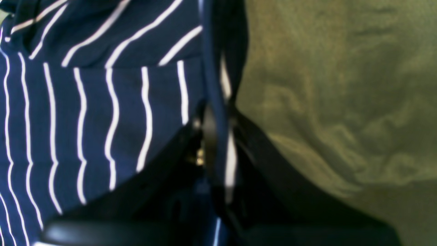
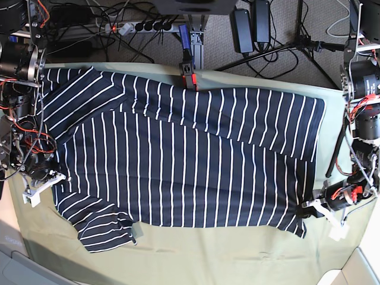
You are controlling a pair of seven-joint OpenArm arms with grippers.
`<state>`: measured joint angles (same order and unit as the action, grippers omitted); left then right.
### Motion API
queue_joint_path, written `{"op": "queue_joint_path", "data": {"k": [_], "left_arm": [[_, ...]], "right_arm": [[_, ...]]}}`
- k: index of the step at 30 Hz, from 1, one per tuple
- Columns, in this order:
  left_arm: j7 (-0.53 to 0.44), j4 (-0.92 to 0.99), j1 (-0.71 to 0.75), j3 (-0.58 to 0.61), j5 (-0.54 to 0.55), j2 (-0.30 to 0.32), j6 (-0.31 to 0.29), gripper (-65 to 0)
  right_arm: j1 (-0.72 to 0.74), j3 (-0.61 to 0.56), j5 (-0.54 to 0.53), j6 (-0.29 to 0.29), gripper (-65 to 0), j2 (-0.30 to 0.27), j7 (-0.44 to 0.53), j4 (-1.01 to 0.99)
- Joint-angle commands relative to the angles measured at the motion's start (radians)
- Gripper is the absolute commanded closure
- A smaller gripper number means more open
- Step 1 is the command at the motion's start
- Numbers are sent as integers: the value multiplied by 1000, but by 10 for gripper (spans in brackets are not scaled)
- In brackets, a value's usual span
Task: Fold the T-shirt properly
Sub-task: 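Lift the hem with both grippers and fold it toward the collar edge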
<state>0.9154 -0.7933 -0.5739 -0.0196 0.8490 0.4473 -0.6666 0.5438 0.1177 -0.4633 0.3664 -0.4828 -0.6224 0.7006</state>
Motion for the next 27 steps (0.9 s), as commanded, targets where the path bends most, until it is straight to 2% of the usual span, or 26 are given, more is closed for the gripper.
{"op": "queue_joint_path", "data": {"k": [1, 4, 12, 22, 27], "left_arm": [[1, -26, -34, -4, 32, 21, -32, 0], [52, -40, -32, -4, 69, 24, -32, 0], [103, -43, -17, -4, 170, 55, -32, 0], [161, -51, 53, -4, 317, 117, -32, 0], [189, -138, 106, -4, 360, 137, -32, 0]], "right_arm": [[24, 5, -4, 34, 0, -21, -7, 16], [24, 5, -5, 34, 0, -21, -7, 16], [24, 5, -10, 34, 0, -30, -52, 16], [24, 5, -166, 61, 0, -132, -128, 16], [23, 5, -218, 80, 0, -164, -154, 16]]}}
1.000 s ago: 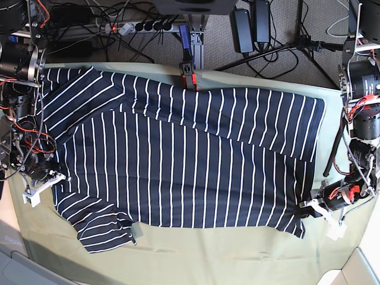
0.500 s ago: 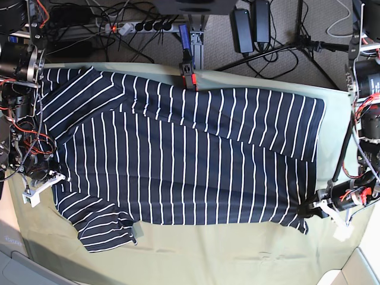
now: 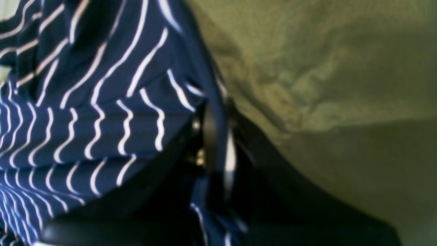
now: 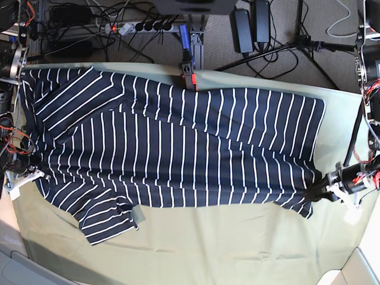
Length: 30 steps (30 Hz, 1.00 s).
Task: Fold the T-shirt properly
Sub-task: 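Lift the hem with both grippers and fold it toward the collar edge, then lower the folded half onto the shirt, keeping both grippers closed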
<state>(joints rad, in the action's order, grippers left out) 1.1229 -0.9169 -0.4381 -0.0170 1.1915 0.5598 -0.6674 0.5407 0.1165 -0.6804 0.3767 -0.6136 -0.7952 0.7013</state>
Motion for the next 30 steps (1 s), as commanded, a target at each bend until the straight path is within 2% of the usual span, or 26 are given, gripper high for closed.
{"op": "queue_joint_path", "data": {"k": [1, 6, 13, 24, 30], "left_arm": [[-18, -45, -11, -6, 17, 27, -31, 0], [-19, -198, 98, -7, 15, 48, -31, 0], [-19, -291, 208, -8, 16, 84, -31, 0], [-19, -394, 352, -17, 16, 108, -31, 0], [-18, -394, 379, -17, 16, 108, -31, 0]], "right_arm": [[27, 6, -7, 70, 0, -35, 7, 15], [-7, 8, -45, 85, 0, -51, -32, 31], [-168, 36, -45, 89, 0, -84, -32, 181], [-478, 276, -61, 89, 0, -87, -51, 452], [-590, 341, -76, 89, 0, -87, -51, 517]]}}
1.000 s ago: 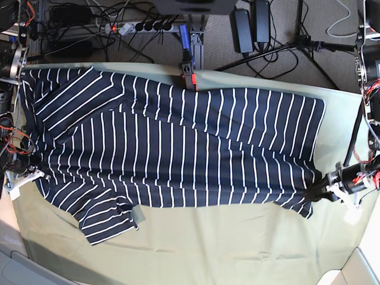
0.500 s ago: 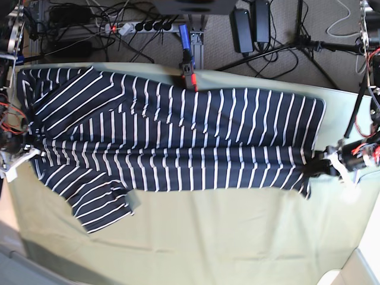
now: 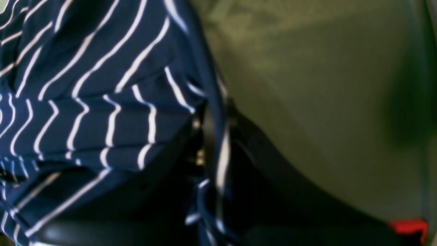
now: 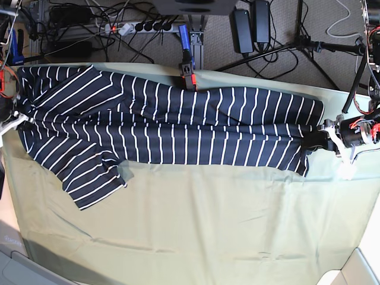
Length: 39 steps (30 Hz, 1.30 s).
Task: Fold the T-shirt properly
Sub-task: 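Lower the folded half onto the shirt, keeping both grippers closed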
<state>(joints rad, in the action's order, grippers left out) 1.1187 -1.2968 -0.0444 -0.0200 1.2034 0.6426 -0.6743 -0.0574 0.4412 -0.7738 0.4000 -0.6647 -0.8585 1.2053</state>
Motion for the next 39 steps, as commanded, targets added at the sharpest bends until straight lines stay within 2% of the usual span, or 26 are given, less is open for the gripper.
{"op": "queue_joint_path", "data": {"k": [1, 19, 20, 24, 27, 30, 31, 32, 39], "left_arm": [[-13, -14, -12, -14, 4, 25, -24, 0], [-4, -14, 87, -14, 13, 25, -24, 0], [-13, -14, 87, -14, 13, 25, -24, -15], [-20, -13, 87, -14, 12, 25, -24, -168], [-23, -13, 86, -14, 12, 25, -24, -226], [-23, -13, 86, -14, 11, 25, -24, -229], [-23, -13, 87, -14, 11, 25, -24, -229], [-23, -13, 87, -14, 10, 25, -24, -229], [-22, -13, 86, -14, 2, 25, -24, -229]], "right_arm": [[-5, 21, 14, 65, 0, -36, 13, 18], [-110, 34, 7, 65, 0, -35, 16, 31], [-118, 34, 7, 65, 0, -34, 19, 31], [-129, 34, 38, 64, 0, -16, 20, 31], [-129, 34, 66, 64, -8, 0, 21, 31], [-129, 34, 108, 64, -354, 1, 27, 31], [-129, 34, 112, 63, -424, 0, 37, 31], [-129, 37, 113, 63, -445, -1, 49, 31], [-85, 151, 103, 59, -445, -5, 76, 37]]}}
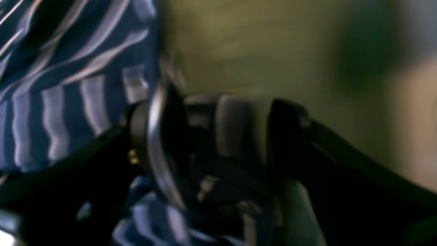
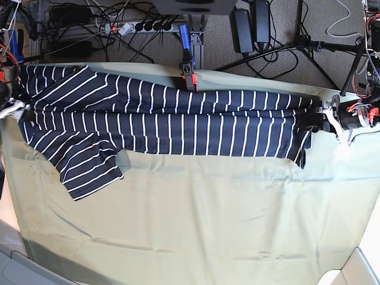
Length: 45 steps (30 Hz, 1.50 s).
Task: Fold the T-shirt properly
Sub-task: 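Lower the folded half onto the shirt, keeping both grippers closed, then drag the right gripper's shirt end inward, folding the sleeve end over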
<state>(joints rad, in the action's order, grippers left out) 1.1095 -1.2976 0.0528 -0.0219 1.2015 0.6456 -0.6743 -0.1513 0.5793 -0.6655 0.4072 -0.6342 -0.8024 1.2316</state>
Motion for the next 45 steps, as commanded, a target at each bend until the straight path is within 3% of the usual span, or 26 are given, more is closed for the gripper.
{"op": "queue_joint_path", "data": {"k": [1, 6, 13, 22, 29, 34, 37, 45], "left_arm": [[-13, -13, -11, -12, 3, 22, -24, -229], [-13, -13, -11, -12, 10, 22, -24, -229], [-13, -13, -11, -12, 11, 22, -24, -229], [-10, -13, -10, -12, 10, 22, -24, -229], [-9, -13, -10, -12, 10, 22, -24, -229], [-9, -13, -8, -12, 9, 22, -24, -229], [-9, -13, -2, -12, 10, 22, -24, -229], [-13, -13, 0, -12, 10, 22, -24, -229]], "right_arm": [[18, 32, -9, 51, -445, -39, 21, 11], [71, 45, -16, 53, -445, -69, 11, 11], [172, 9, -48, 53, -444, -61, 6, 11], [336, -208, 26, 53, -445, -48, 44, 5], [471, -372, 169, 53, -445, 51, 132, -125], [549, -455, 192, 53, -445, 112, 221, -263], [572, -475, 233, 53, -444, 137, 230, -289], [575, -478, 220, 53, -440, 180, 228, -288]]}}
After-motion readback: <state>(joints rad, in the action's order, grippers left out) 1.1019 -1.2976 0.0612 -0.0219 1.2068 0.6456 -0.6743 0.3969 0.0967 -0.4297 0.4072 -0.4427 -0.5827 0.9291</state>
